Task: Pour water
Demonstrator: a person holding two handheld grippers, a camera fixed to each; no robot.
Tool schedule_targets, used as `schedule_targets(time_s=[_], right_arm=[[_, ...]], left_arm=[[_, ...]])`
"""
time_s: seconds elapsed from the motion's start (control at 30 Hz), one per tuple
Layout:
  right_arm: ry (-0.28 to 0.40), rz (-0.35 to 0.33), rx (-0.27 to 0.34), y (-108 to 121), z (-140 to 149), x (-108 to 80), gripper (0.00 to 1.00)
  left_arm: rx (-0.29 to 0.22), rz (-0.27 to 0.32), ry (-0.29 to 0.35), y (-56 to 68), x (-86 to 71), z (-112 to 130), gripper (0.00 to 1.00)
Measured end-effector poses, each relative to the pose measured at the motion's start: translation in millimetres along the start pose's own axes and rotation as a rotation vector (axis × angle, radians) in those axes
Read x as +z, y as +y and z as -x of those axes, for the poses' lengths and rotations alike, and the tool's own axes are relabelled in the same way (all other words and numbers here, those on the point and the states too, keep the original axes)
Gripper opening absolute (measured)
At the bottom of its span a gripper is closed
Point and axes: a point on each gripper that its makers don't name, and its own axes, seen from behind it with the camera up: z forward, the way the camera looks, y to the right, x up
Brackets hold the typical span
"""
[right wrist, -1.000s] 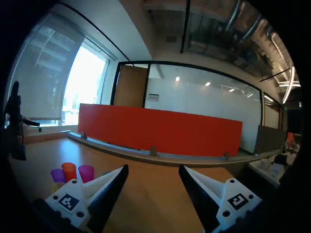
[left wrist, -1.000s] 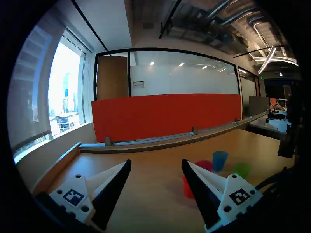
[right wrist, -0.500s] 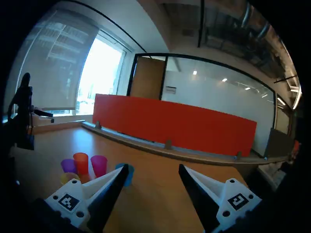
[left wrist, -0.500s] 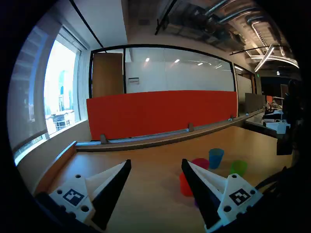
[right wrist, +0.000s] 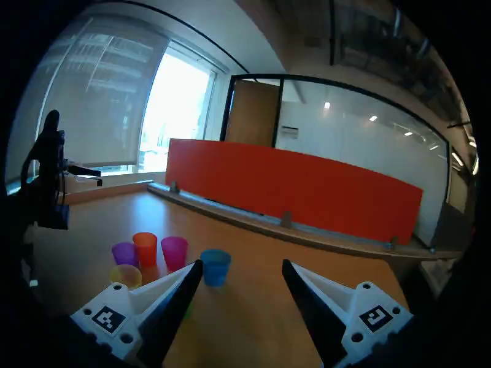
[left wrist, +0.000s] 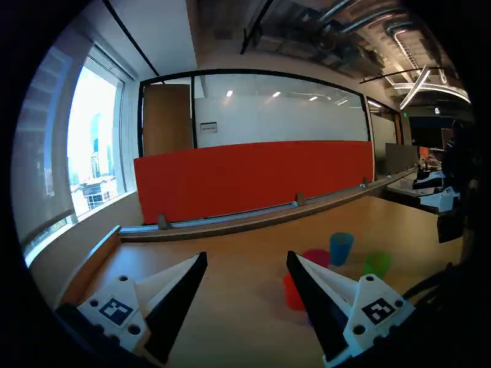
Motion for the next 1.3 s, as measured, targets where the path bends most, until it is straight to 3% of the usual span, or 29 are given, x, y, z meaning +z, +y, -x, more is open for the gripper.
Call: schedule_targets(time_s=[0.57, 1.3], right_arm=[[-0.074, -0.114, -0.087, -17, 6, 7.6, 1.0], [-0.196, -0.254, -0.194, -34, 29, 17.3, 1.0]], left_arm=[[0.027, 0.025, -0.036, 1.6, 7.9, 5, 0.96], [0.033, 0.007, -0.013, -2.3, 13.6, -16, 0.96]])
